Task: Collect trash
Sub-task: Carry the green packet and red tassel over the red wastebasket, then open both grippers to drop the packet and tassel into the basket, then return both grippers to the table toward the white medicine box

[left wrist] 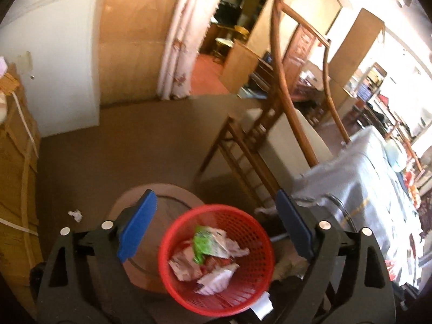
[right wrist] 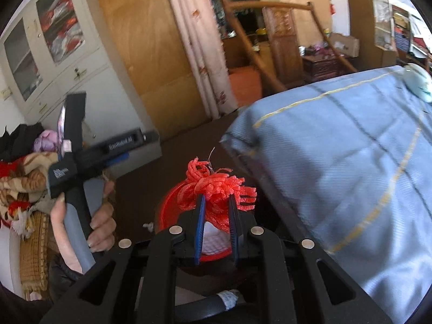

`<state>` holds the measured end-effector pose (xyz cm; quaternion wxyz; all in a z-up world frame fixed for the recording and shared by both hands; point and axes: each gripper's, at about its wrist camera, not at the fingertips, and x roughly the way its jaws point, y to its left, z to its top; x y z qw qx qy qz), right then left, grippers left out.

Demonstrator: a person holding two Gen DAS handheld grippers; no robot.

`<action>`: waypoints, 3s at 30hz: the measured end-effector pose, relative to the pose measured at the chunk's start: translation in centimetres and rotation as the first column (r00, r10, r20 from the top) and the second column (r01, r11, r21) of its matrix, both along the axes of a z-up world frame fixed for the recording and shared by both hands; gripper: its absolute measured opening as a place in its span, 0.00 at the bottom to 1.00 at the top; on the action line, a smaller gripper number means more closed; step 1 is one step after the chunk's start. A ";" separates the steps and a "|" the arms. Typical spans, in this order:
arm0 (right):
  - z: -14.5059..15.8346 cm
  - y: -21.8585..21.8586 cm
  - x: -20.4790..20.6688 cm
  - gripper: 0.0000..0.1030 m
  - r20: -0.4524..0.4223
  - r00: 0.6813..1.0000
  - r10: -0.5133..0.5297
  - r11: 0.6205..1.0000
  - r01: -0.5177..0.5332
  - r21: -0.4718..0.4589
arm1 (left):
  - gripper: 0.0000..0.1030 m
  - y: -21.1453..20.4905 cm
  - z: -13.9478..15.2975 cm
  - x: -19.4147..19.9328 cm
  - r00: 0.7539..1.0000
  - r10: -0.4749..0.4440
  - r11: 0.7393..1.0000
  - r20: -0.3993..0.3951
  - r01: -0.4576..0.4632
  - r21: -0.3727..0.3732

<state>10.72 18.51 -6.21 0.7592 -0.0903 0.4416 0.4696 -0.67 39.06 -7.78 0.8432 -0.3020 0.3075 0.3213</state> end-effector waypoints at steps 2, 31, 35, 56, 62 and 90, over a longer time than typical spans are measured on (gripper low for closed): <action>-0.8 1.5 0.0 0.16 -0.026 0.999 0.032 0.999 -0.032 -0.010 | 0.87 0.3 0.4 -0.5 1.000 0.025 0.999 -0.001 -0.025 0.023; 2.2 -4.6 0.0 0.45 0.058 0.992 -0.108 0.992 0.104 0.068 | 0.89 -5.9 4.3 0.8 0.991 -0.136 0.985 0.012 0.134 0.112; 3.7 -7.7 0.4 0.50 0.082 0.981 -0.174 0.980 0.165 0.108 | 0.90 -8.4 5.2 1.3 0.979 -0.202 0.971 0.018 0.198 0.131; 6.3 -28.2 1.8 0.72 0.139 0.805 -0.577 0.805 0.532 0.261 | 0.92 -24.0 6.4 7.3 0.833 -0.541 0.807 -0.115 0.552 0.208; 5.5 -34.2 2.4 0.78 0.133 0.716 -0.685 0.720 0.638 0.272 | 0.93 -29.7 6.5 10.8 0.748 -0.643 0.712 -0.164 0.663 0.231; 1.1 -48.9 6.9 0.95 0.081 0.428 -0.900 0.435 0.877 0.205 | 0.94 -51.7 4.5 28.3 0.386 -0.844 0.310 -0.371 0.917 0.250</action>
